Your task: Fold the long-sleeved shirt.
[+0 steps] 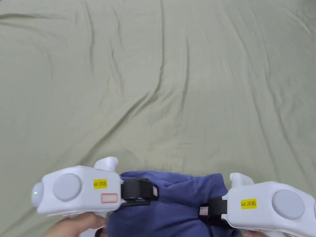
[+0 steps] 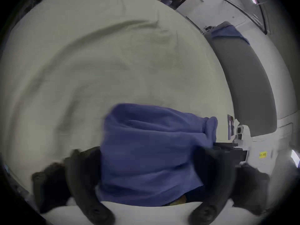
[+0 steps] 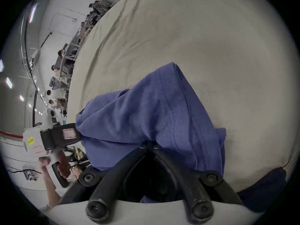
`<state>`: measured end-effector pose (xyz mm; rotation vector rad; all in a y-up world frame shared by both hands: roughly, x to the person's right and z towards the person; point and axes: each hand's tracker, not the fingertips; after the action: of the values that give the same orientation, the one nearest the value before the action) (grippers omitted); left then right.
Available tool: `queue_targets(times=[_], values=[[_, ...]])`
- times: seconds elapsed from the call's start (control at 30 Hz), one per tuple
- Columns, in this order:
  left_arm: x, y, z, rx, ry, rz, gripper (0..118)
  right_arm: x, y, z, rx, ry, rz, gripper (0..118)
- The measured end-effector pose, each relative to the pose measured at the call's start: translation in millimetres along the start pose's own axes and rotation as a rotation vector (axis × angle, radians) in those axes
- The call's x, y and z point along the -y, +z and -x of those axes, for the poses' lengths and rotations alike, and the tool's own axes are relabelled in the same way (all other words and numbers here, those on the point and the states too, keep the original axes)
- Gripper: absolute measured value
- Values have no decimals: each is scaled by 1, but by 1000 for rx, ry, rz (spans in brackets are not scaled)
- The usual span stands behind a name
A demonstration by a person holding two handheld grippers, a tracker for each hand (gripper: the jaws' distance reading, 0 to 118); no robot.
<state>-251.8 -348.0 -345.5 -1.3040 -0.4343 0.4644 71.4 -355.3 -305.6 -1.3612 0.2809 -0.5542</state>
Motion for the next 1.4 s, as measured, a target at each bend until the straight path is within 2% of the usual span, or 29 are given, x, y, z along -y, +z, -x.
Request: queue_targets(times=[0.03, 0.1, 0.13, 0.23, 0.27, 0.37, 0.43, 0.47, 0.57, 0.67, 0.77, 0.8, 0.9, 0.93, 0.97, 1.0, 1.03, 1.1, 1.17, 1.27, 1.3, 1.33, 1.37, 1.4], values=[[1, -4, -9, -11, -23, -3, 87, -1, 1, 1, 3, 3, 3, 0], [3, -6, -27, -66, -113, -3, 35, -1, 4, 5, 12, -3, 9, 0], [4, -4, -32, -56, -114, 0, 25, -1, 6, 8, 16, -9, 10, 0], [7, 14, -33, -47, -126, -26, 22, 4, 18, 26, 73, 37, -30, 0], [6, 29, -25, 0, -91, -48, 21, 7, 24, 37, 68, 64, -77, 0], [5, 77, -8, 43, -41, -102, 18, 10, 38, 77, -26, 112, -144, 0], [2, 118, 8, -31, -60, -148, 18, 11, 43, 111, -105, 160, -161, 0], [0, 141, 20, -75, -62, -167, 18, 12, 45, 131, -145, 213, -162, 0], [-11, 204, 71, -226, 9, -239, 18, 17, 47, 181, -252, 336, -146, 0], [-27, 251, 119, -453, 64, -274, 18, 21, 38, 222, -372, 402, -107, 0], [-49, 274, 177, -679, 106, -264, 18, 28, 39, 258, -427, 450, -123, 0], [-58, 277, 200, -728, 113, -247, 19, 30, 41, 270, -443, 478, -118, 0], [-68, 278, 253, -828, 271, -213, 27, 33, 46, 288, -484, 475, -120, 0], [-68, 276, 261, -888, 331, -204, 42, 32, 47, 291, -489, 480, -117, 0], [-65, 275, 260, -923, 354, -212, 86, 32, 49, 292, -488, 482, -118, 0], [-64, 275, 252, -953, 329, -249, 110, 31, 51, 292, -479, 484, -125, 0], [-63, 277, 240, -909, 283, -315, 116, 31, 56, 289, -465, 486, -144, 0], [-67, 282, 223, -882, 231, -420, 116, 30, 66, 283, -458, 499, -170, 0], [-67, 279, 192, -827, 215, -453, 116, 28, 77, 276, -454, 484, -196, 0], [-68, 280, 138, -606, 228, -450, 115, 21, 104, 265, -429, 429, -235, 0], [-66, 282, 115, -515, 222, -437, 110, 18, 121, 256, -410, 390, -278, 0], [-62, 285, 91, -446, 181, -432, 92, 15, 138, 246, -402, 356, -330, 0], [-57, 287, 63, -409, 99, -474, 37, 12, 154, 237, -389, 339, -373, 0], [-50, 287, 27, -413, -7, -518, 3, 10, 175, 226, -361, 332, -422, 0]])
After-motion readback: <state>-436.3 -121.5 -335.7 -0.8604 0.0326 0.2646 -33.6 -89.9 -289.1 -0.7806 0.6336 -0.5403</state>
